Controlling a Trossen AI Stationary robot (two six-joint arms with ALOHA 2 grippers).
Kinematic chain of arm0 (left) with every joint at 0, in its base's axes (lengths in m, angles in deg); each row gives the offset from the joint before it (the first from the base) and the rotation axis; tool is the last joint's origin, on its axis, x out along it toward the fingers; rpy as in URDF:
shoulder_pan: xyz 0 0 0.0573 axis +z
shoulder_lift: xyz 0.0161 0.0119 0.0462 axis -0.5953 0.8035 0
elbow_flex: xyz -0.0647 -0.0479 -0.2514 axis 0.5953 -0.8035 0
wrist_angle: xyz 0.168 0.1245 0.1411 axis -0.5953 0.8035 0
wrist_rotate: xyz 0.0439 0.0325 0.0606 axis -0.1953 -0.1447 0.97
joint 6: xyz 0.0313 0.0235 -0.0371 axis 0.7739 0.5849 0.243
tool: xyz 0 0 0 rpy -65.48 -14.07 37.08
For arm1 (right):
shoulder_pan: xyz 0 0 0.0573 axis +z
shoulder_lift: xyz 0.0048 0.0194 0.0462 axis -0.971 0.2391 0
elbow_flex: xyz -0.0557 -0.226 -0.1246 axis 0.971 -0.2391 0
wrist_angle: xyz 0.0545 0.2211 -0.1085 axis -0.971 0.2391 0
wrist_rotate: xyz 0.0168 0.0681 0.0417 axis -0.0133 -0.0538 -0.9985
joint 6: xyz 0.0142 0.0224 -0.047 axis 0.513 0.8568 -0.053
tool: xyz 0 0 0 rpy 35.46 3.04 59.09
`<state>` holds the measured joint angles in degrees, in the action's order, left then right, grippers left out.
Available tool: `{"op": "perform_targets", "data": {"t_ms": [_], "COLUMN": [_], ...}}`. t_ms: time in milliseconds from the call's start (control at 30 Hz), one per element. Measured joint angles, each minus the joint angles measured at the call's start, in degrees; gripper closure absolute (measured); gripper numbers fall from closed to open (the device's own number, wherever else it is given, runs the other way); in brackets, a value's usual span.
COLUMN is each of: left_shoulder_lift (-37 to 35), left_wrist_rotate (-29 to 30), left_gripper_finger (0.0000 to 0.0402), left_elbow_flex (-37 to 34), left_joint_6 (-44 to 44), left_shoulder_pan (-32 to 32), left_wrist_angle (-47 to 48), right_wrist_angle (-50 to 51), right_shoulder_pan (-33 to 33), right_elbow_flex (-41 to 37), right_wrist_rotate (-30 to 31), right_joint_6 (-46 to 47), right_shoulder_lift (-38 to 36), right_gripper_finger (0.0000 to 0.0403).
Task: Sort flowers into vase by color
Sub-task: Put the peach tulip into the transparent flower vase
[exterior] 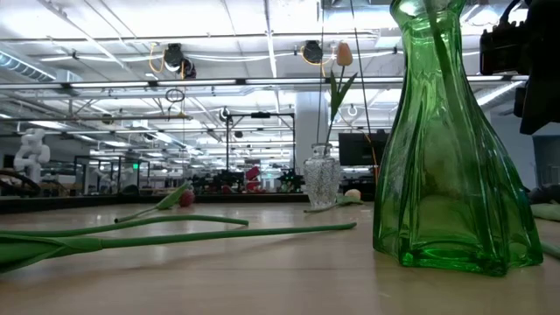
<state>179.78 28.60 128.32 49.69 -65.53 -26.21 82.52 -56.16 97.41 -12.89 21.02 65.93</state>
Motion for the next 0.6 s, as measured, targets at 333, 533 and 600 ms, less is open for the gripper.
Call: {"op": "perform_targets", "data": {"t_ms": [333, 533, 600], "left_shoulder_lift": [-6.33, -9.77, -10.83], "left_wrist_rotate": [-0.91, -1.07, -1.21], "left_gripper_finger": [0.0275, 0.0275, 0.0275], "left_elbow_flex": [0.0, 0.0, 0.0], "left_joint_6": [-0.21, -0.05, 0.0], "left_shoulder_pan": [-0.48, -0.22, -0.22], "left_wrist_angle": [11.98, 11.98, 12.64], "right_wrist_angle": [0.0, -1.12, -1.61], "right_shoulder_pan": [-0.02, -0.02, -0.02], "right_elbow_flex": [0.0, 0.0, 0.0], "right_wrist_rotate": [0.08, 0.35, 0.36], "right_joint_6": [1.67, 1.92, 1.89], "right_shoulder_lift": [0.02, 0.0, 0.02], "right_gripper_finger": [0.0255, 0.0255, 0.0255]}}
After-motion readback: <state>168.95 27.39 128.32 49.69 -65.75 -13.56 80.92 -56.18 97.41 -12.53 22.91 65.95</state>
